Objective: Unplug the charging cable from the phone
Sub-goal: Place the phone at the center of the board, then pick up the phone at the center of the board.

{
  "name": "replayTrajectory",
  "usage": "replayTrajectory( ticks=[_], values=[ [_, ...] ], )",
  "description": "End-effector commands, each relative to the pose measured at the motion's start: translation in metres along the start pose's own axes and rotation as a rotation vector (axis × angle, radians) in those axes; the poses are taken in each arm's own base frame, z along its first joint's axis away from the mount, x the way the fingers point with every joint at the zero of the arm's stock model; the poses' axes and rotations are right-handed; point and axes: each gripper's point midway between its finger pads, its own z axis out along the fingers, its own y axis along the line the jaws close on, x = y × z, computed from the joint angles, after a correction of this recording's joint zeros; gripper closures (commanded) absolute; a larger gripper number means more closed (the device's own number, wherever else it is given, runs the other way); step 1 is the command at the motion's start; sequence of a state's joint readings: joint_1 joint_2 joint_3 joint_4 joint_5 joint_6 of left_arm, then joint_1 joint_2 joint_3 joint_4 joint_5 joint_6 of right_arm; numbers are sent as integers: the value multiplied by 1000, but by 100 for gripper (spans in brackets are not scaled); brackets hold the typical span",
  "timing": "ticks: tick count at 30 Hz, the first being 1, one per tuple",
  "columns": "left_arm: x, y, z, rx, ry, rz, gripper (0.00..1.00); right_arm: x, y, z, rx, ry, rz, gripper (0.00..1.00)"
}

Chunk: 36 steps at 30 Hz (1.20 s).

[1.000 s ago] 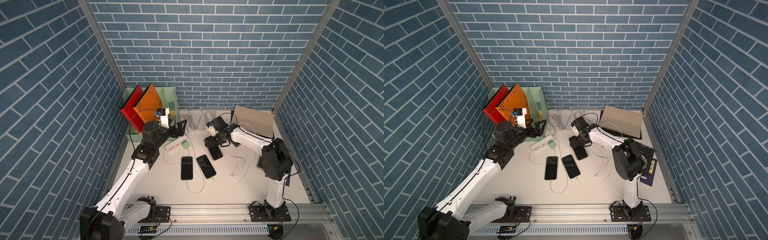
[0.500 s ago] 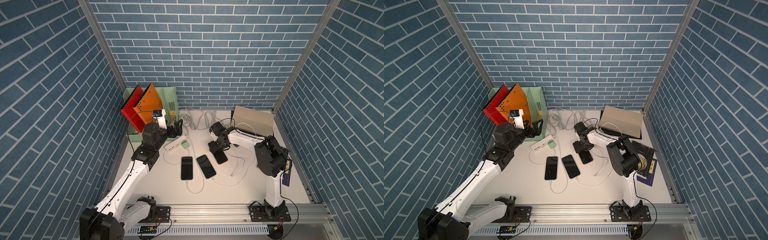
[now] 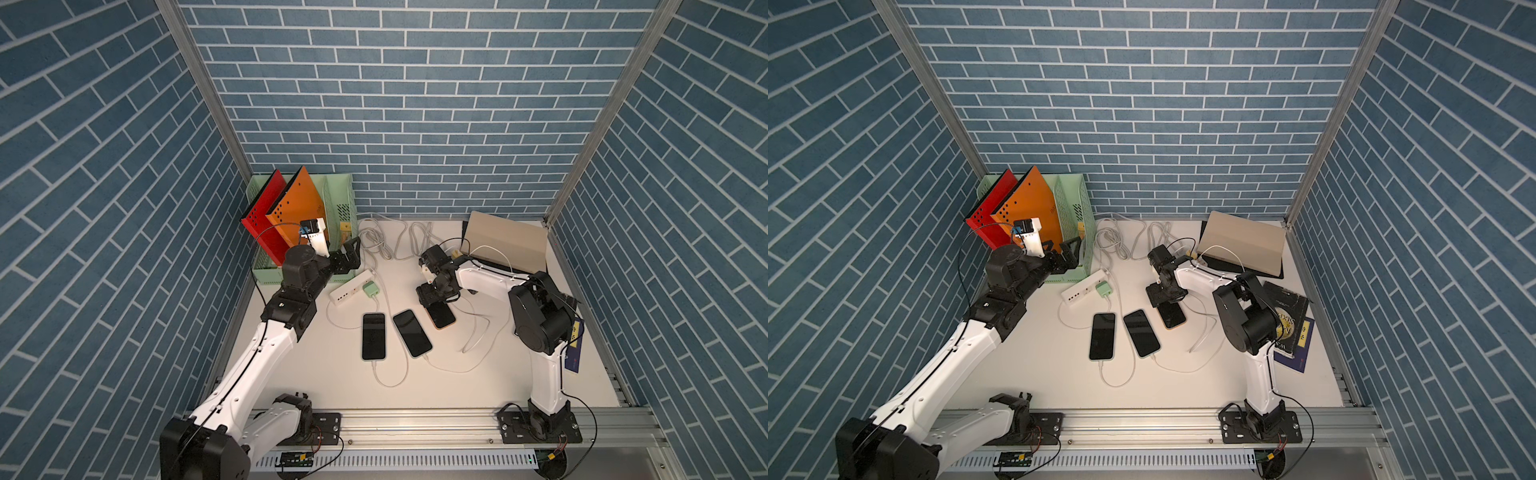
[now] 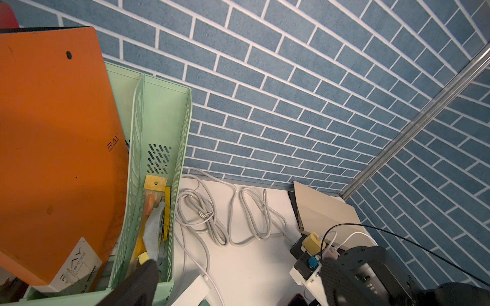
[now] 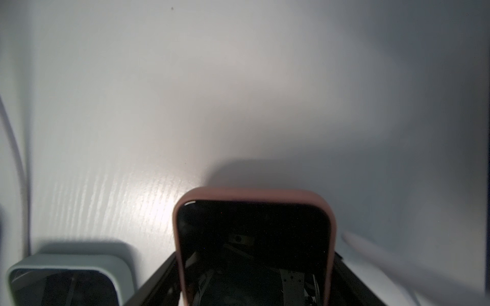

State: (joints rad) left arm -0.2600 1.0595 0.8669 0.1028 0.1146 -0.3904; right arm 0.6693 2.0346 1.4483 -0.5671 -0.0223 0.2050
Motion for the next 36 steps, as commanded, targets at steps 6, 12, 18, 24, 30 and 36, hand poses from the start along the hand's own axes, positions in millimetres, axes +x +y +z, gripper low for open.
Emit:
replayTrajectory(
  ticks=[6, 12, 18, 24, 30, 36],
  values=[
    [0, 17, -1, -55, -14, -39, 0, -8, 7, -35, 7, -76, -4, 17],
    [1, 28, -1, -80, -24, -71, 0, 6, 21, -39, -6, -64, -27, 10],
    [0, 36, -1, -106, -36, -91, 0, 18, 49, -42, -65, -84, -86, 10],
    [-3, 40, -3, -119, -46, -98, 0, 30, 75, -48, -118, -109, -103, 12],
    [-1, 42, -2, -125, -45, -113, 0, 45, 89, -44, -106, -107, -117, 13],
    [-2, 42, -2, -123, -51, -120, 0, 54, 104, -36, -106, -90, -132, 11]
  ],
)
